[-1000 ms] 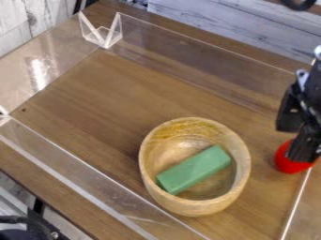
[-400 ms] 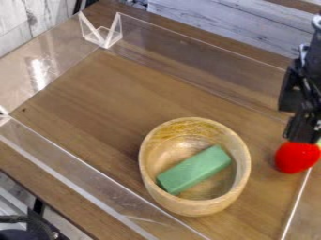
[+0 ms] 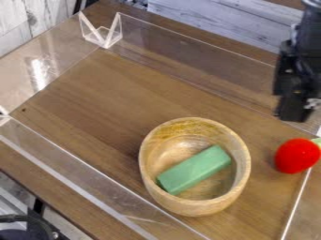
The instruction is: Move the red object to the right side of the table
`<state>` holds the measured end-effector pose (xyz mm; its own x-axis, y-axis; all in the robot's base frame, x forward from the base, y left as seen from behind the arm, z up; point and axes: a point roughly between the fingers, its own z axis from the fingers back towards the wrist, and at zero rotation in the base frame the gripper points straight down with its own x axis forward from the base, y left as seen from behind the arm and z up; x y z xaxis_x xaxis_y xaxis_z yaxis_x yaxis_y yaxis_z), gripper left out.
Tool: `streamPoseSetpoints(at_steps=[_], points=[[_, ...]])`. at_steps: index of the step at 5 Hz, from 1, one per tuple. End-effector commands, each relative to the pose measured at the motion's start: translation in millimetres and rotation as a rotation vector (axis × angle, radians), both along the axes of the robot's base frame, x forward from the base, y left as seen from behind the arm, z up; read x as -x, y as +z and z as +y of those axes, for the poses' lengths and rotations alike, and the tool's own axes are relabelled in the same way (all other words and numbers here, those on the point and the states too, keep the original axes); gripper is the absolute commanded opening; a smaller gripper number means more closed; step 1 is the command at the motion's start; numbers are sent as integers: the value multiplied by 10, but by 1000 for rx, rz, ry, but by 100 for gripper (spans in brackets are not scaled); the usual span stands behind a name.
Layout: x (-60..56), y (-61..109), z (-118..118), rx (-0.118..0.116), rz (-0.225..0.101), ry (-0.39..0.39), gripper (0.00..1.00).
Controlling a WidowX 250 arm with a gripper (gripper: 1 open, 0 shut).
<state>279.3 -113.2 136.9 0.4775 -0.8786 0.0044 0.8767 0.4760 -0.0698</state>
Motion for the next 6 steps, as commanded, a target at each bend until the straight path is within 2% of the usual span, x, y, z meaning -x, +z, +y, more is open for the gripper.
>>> streamPoseSetpoints(at_steps=[1, 2, 3, 5, 6], points=[[32, 64, 73, 30, -66, -23, 100], [-26, 12, 2, 47, -86, -75, 100], [-104, -30, -33, 32, -99, -154, 100], [-270, -352, -254, 7, -130, -201, 100], [-324, -383, -272, -5, -143, -210, 100]])
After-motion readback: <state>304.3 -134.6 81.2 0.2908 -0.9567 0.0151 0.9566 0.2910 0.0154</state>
